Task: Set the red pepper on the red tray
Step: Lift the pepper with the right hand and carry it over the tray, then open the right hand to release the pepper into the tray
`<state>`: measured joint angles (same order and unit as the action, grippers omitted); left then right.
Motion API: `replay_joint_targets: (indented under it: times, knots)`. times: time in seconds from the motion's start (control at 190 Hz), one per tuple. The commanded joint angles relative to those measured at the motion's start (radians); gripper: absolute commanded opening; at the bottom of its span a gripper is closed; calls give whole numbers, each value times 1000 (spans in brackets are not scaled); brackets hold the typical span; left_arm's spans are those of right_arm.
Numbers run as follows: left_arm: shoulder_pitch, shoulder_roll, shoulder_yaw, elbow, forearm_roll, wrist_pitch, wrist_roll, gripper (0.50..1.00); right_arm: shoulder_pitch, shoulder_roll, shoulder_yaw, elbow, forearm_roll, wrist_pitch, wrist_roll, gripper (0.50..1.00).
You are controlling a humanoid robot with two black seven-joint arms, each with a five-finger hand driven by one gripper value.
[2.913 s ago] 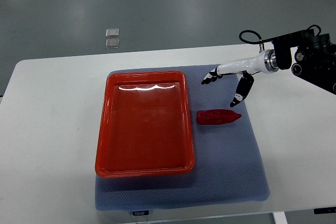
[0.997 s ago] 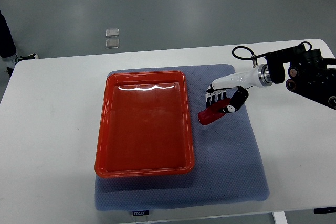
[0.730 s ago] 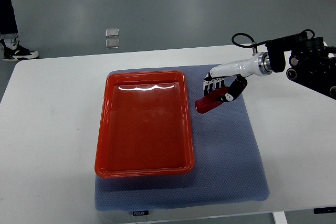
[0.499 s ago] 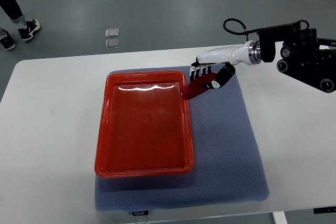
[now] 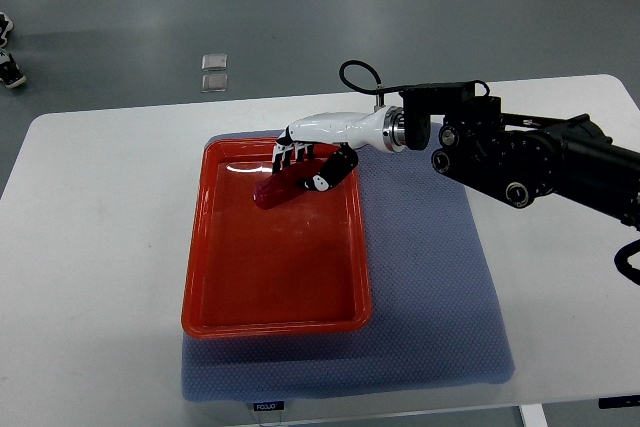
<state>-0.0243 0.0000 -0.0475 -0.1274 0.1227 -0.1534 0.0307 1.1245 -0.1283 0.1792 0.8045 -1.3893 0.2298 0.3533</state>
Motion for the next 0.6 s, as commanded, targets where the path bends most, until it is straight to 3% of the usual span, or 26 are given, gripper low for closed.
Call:
replay_joint_targets:
  times: [0.0,0.068,0.121,0.173,0.189,0.199,0.236,0.268,0.593]
  knots:
    - [0,0,0,0,0,0,0,1000,-29,18,-1,-13,0,-24,-2,515]
    - [0,0,0,0,0,0,0,1000,-41,21,-1,-16,0,-41,-2,545]
    - [0,0,0,0,0,0,0,1000,-46,29,-1,-21,0,-58,-2,596]
    - [0,0,0,0,0,0,0,1000,-52,39,0,-34,0,-87,-2,678]
    - [0,0,0,0,0,0,0,1000,-55,41,0,-41,0,-104,-4,723]
    - [0,0,0,0,0,0,0,1000,-55,41,0,-41,0,-104,-4,723]
    - [0,0,0,0,0,0,0,1000,-58,42,-1,-51,1,-139,-4,827]
    - [0,0,0,0,0,0,0,1000,-60,42,-1,-59,1,-158,-4,876]
    - [0,0,0,0,0,0,0,1000,-66,49,0,-61,18,-170,-2,901]
